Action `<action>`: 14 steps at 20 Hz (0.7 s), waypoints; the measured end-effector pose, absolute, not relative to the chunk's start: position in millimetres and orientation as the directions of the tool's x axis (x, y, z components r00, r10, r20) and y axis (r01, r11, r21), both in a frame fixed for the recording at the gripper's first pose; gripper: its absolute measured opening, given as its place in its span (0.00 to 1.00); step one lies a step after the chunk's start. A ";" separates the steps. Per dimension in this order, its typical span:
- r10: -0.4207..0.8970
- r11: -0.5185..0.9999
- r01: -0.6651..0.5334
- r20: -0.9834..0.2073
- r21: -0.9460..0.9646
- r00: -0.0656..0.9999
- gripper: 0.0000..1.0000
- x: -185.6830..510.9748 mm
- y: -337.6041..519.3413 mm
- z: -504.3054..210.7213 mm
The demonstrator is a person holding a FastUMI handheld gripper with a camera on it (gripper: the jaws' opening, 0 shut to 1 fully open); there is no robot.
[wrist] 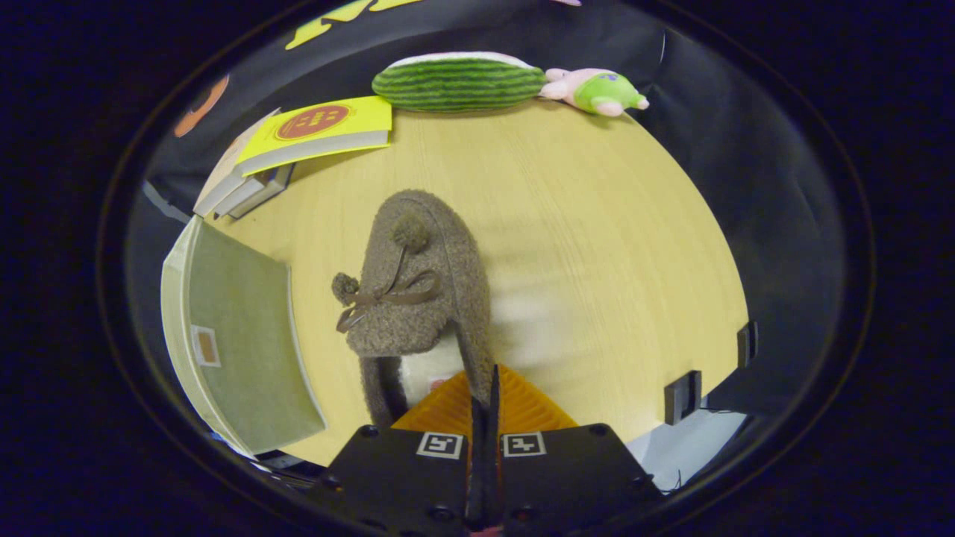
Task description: Open the storage box then place both shoes into the box .Put the left shoe in first, then the right shoe, with the right side of both shoes facing outward in a uniform manner.
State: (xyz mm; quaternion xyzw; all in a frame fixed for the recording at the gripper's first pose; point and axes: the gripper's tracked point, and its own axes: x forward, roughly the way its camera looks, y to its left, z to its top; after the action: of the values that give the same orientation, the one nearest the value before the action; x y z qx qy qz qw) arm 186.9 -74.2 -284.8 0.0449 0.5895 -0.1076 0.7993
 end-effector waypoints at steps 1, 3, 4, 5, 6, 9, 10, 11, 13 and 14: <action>-0.115 0.973 0.225 -0.947 -0.047 0.299 0.06 184.8 -68.1 -270.8; -0.093 0.973 0.231 -0.940 -0.016 0.329 0.06 181.1 -48.6 -245.5; -0.080 0.975 0.221 -0.939 -0.004 0.334 0.06 178.4 -37.2 -233.8; -0.074 0.976 0.218 -0.938 0.001 0.338 0.06 175.3 -26.9 -222.8; -0.069 0.978 0.209 -0.939 0.003 0.337 0.06 171.8 -15.3 -212.1; -0.023 0.984 0.173 -0.939 0.040 0.344 0.06 163.3 24.6 -184.0; -0.005 0.985 0.166 -0.938 0.056 0.346 0.06 161.2 38.7 -176.1; 0.008 0.986 0.154 -0.937 0.066 0.349 0.06 159.1 53.1 -168.5; 0.006 0.991 0.123 -0.931 0.055 0.366 0.06 159.3 77.8 -152.7; 0.001 0.993 0.111 -0.927 0.046 0.374 0.06 158.3 88.0 -147.8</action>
State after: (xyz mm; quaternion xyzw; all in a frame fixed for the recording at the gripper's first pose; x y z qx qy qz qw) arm 158.3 88.0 -147.8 0.0501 0.5583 -0.0333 0.8274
